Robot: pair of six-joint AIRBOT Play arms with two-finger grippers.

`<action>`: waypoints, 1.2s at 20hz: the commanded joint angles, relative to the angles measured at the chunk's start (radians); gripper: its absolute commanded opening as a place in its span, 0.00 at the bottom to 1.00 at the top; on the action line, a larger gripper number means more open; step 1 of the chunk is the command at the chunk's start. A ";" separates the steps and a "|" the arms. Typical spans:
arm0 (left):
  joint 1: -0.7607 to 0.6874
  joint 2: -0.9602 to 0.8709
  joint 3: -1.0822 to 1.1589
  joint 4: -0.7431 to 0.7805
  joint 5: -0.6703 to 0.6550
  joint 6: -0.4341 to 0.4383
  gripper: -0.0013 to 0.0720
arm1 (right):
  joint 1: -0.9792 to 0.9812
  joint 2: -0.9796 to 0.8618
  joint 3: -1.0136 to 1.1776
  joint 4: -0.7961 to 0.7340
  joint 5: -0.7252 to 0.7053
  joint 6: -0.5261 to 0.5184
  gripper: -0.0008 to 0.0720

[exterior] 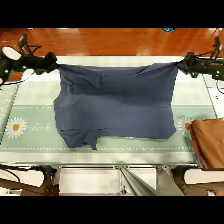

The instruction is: Fold the shirts.

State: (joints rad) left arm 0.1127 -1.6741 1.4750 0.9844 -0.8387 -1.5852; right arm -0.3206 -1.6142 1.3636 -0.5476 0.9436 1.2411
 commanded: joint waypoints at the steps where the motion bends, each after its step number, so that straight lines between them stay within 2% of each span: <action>1: -0.014 -0.080 0.025 -0.073 0.002 0.002 0.40 | 0.000 -0.116 0.063 0.093 -0.011 -0.009 0.59; 2: -0.011 -0.078 0.027 -0.072 -0.029 0.005 0.70 | 0.000 -0.113 0.064 0.095 -0.005 -0.013 0.58; 4: 0.035 -0.075 0.077 -0.058 -0.196 0.054 0.71 | -0.037 -0.095 0.087 0.090 0.080 -0.013 0.57; 6: 0.109 -0.058 0.108 0.032 -0.413 0.064 0.71 | -0.111 -0.057 0.104 0.047 0.232 -0.003 0.57; 8: 0.168 -0.003 0.058 0.135 -0.573 0.112 0.71 | -0.179 0.015 0.083 -0.085 0.354 0.011 0.57; 9: 0.195 0.050 -0.018 0.154 -0.596 0.138 0.71 | -0.202 0.080 0.029 -0.163 0.357 0.011 0.57; 12: 0.276 0.272 -0.366 0.160 -0.503 0.174 0.71 | -0.240 0.332 -0.293 -0.315 0.257 0.029 0.57; 15: 0.392 0.470 -0.710 0.124 -0.452 0.219 0.71 | -0.243 0.605 -0.657 -0.323 0.185 -0.004 0.57; 17: 0.463 0.530 -0.850 0.035 -0.463 0.280 0.71 | -0.243 0.778 -0.834 -0.323 0.184 0.000 0.57; 20: 0.481 0.559 -0.953 -0.121 -0.435 0.321 0.71 | -0.243 0.950 -0.959 -0.324 0.195 0.031 0.57; 24: 0.392 0.516 -0.973 -0.110 -0.341 0.305 0.71 | -0.243 0.997 -0.967 -0.323 0.228 0.039 0.57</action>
State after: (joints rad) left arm 0.5411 -1.1488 0.5488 0.9089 -1.2312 -1.2881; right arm -0.5621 -0.6834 0.4446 -0.8642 1.1542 1.2690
